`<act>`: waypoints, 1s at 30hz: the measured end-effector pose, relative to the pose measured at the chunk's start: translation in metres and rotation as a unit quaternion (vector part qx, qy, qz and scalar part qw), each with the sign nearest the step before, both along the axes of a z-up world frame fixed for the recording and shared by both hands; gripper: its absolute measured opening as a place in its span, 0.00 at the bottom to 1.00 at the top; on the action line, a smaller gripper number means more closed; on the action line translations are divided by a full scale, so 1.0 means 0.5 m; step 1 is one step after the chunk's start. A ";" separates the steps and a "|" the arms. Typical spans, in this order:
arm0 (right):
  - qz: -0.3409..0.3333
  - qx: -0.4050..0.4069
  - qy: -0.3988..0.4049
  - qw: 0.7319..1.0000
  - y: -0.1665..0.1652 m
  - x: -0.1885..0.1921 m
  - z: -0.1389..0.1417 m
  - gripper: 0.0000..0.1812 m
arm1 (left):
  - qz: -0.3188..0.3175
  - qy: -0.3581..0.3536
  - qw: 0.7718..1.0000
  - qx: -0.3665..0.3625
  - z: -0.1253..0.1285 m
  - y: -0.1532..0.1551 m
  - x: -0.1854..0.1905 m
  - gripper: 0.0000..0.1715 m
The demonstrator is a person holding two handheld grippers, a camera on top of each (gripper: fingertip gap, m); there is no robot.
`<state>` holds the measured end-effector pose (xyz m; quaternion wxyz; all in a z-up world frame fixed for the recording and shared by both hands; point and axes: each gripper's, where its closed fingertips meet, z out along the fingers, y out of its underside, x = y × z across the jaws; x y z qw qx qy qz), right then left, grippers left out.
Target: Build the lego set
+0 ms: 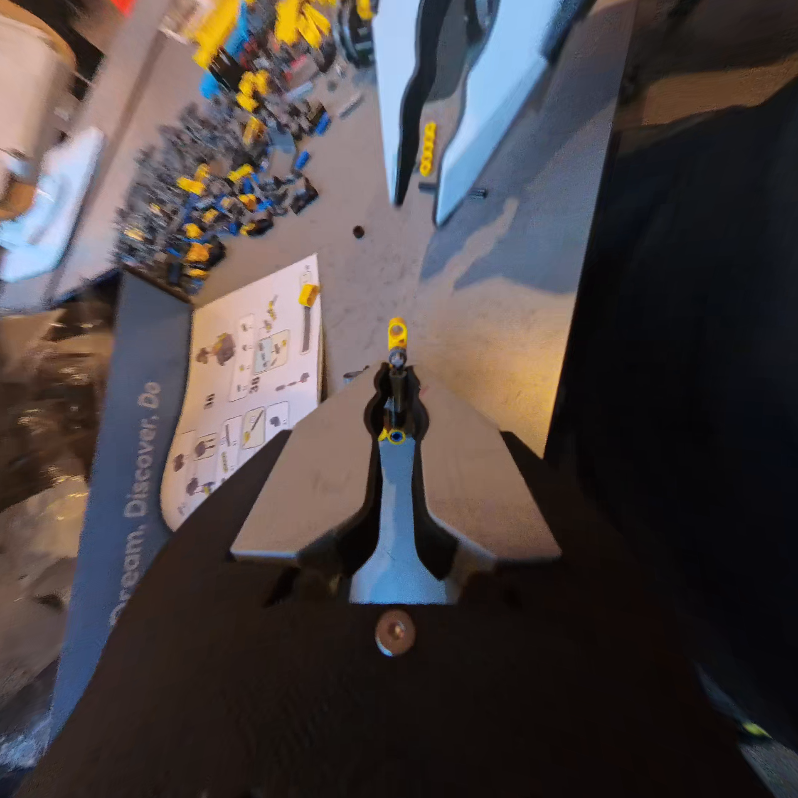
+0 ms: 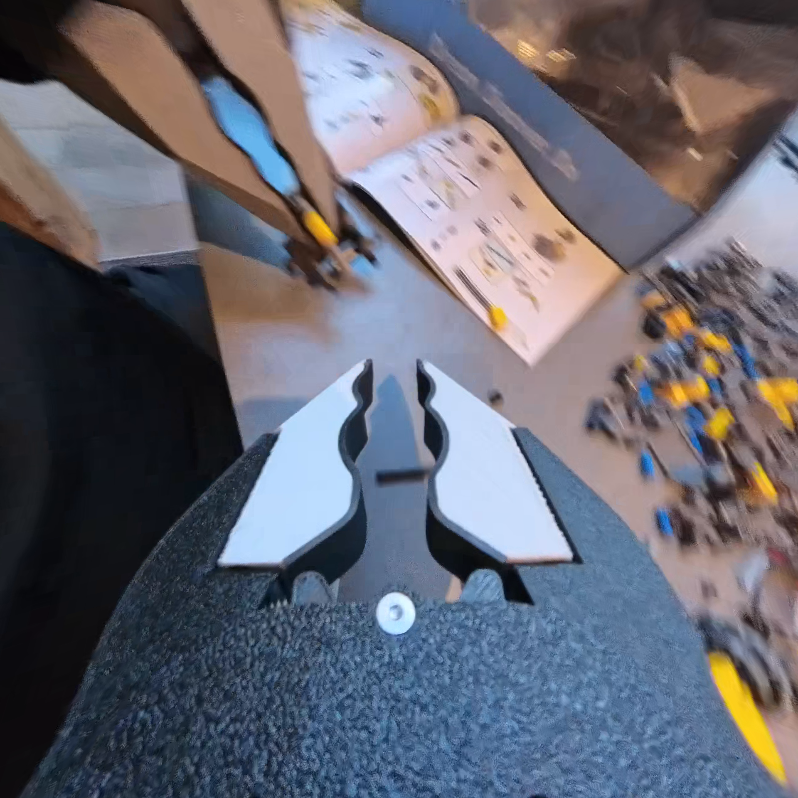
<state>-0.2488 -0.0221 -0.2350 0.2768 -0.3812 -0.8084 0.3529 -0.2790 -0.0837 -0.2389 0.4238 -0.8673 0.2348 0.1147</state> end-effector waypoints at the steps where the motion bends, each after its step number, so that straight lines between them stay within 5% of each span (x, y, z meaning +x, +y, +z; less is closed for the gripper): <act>1: -0.037 -0.005 0.000 0.999 0.035 0.014 -0.003 0.10 | 0.001 0.016 1.000 0.027 0.005 -0.005 0.001 0.03; 6: -0.124 -0.022 -0.018 0.992 0.135 0.022 0.004 0.13 | 0.031 0.036 0.996 0.082 0.000 -0.001 -0.016 0.03; 9: -0.110 -0.005 -0.030 0.993 0.129 -0.034 0.017 0.11 | 0.037 0.037 0.994 0.098 0.000 0.014 -0.024 0.03; 13: -0.076 0.034 -0.118 0.989 0.113 -0.083 -0.048 0.14 | 0.045 0.056 0.991 0.112 0.006 0.023 -0.033 0.03; 17: -0.053 0.050 -0.156 0.985 0.104 -0.082 -0.080 0.00 | 0.042 0.070 0.991 0.104 -0.002 0.025 -0.032 0.03; 23: -0.081 0.067 -0.179 0.978 0.146 -0.052 -0.081 0.00 | 0.033 0.062 0.994 0.090 -0.011 0.027 -0.028 0.03; 30: -0.062 0.010 -0.143 0.988 0.141 -0.094 -0.019 0.14 | 0.035 0.055 0.994 0.090 -0.010 0.034 -0.033 0.03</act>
